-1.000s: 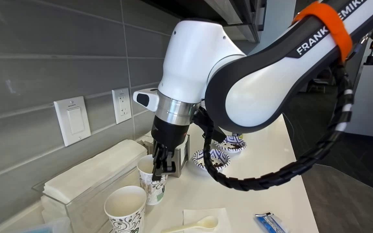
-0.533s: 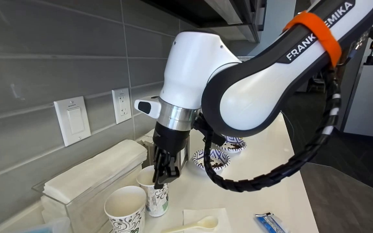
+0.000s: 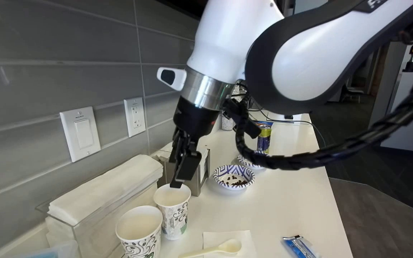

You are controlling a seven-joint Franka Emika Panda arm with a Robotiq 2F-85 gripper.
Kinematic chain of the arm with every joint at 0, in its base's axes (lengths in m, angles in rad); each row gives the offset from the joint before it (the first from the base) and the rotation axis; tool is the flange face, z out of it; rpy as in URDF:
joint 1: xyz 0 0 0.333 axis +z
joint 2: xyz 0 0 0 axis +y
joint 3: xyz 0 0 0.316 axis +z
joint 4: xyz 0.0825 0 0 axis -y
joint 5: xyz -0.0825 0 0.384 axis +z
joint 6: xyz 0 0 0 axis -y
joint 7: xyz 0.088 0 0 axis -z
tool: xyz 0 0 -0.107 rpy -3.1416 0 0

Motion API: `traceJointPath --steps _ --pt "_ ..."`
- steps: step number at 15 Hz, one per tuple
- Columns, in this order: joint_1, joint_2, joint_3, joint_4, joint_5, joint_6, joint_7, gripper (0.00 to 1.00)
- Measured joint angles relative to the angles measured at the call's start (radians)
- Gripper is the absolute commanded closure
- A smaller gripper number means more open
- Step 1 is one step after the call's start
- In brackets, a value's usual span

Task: Pour the beans out of the cup

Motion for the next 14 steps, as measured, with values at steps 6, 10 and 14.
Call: traceJointPath --steps 6,10,14 --pt "-0.003 -0.225 -0.067 -0.345 -0.100 0.349 0.325 0.00" --pt "-0.107 -0.434 -0.055 -0.535 -0.296 0.375 0.607 0.00" --pt "-0.116 -0.532 -0.044 -0.597 -0.297 0.358 0.663 0.00"
